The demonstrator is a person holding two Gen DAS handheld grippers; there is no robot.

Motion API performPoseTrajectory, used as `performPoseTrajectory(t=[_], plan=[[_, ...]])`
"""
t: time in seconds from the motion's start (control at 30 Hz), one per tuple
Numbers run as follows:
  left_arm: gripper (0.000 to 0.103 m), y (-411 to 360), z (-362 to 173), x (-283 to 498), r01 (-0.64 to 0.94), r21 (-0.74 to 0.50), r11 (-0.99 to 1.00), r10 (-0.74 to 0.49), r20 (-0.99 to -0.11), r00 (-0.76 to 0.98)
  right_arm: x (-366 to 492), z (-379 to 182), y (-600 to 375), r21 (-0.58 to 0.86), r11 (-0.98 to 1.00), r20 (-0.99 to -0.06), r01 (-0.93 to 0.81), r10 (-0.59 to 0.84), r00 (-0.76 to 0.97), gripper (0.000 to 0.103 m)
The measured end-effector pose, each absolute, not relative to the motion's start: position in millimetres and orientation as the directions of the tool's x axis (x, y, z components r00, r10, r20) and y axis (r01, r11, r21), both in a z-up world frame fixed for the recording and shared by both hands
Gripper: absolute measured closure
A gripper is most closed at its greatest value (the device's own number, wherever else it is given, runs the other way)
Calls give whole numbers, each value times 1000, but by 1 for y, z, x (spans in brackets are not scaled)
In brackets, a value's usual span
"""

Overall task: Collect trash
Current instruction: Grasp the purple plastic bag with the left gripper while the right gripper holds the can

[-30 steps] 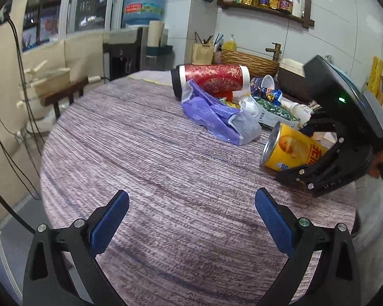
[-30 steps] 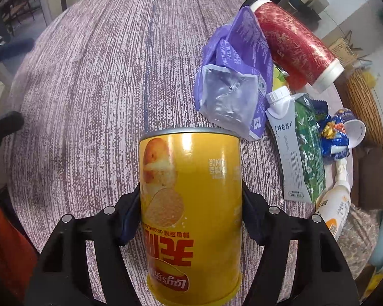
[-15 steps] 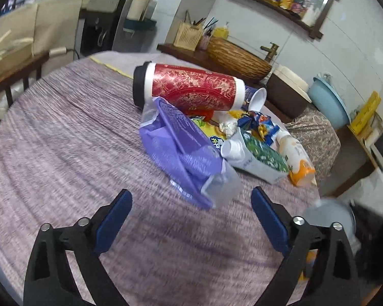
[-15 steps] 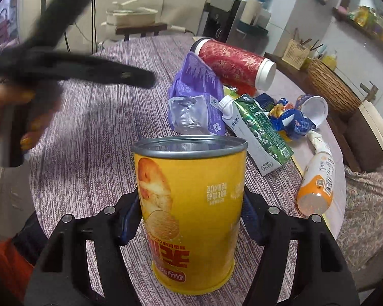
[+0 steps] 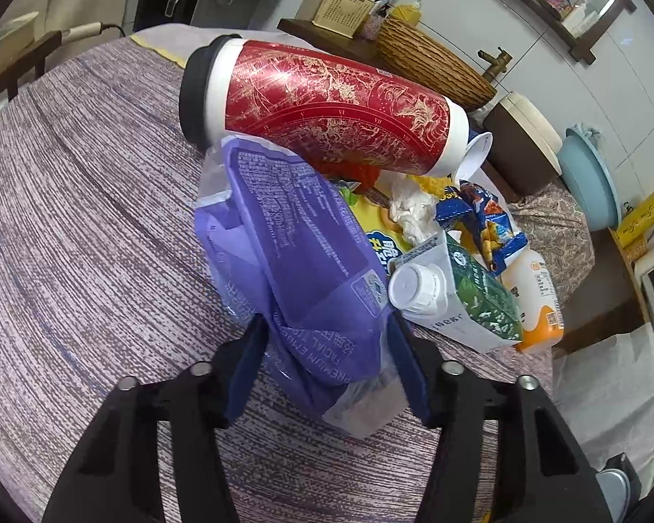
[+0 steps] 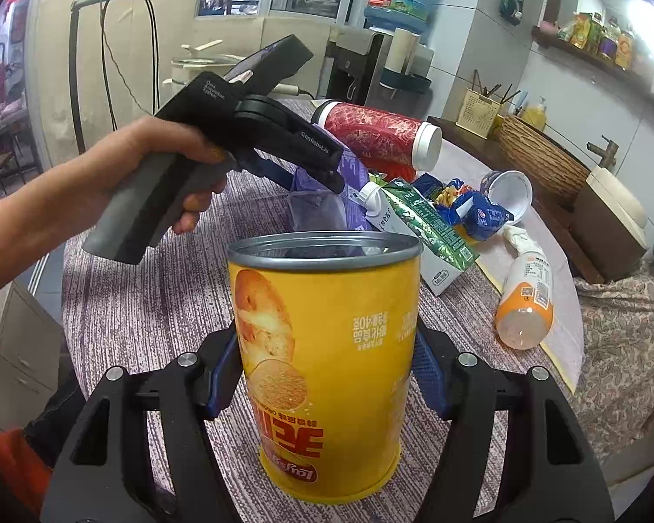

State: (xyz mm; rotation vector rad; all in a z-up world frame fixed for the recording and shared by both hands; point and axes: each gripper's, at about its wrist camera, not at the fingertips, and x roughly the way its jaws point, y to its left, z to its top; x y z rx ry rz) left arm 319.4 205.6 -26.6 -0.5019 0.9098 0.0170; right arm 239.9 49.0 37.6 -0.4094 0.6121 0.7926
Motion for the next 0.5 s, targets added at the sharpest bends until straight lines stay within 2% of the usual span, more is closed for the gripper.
performPoseTrajectory(t=[0.03,0.17,0.3,0.5], plan=[[66,204,-26,322,-224,-400,889,-185,-759,624,241,37,48,-106,644,-642,-758,538,547,37],[82,207,-26,317,-216,-398,892,-182,-751,634,240,36,42,-65,663,-617,-746,561,552,37],[88,210,-22,301,-209,-415,885,-179,-719,672,235,34,37,-55,678,-584,-733,573,574,37],[90,191,2,249,-147,-320,936,-100,-641,761,224,32,23,-20,697,-528,-717,601,599,37]])
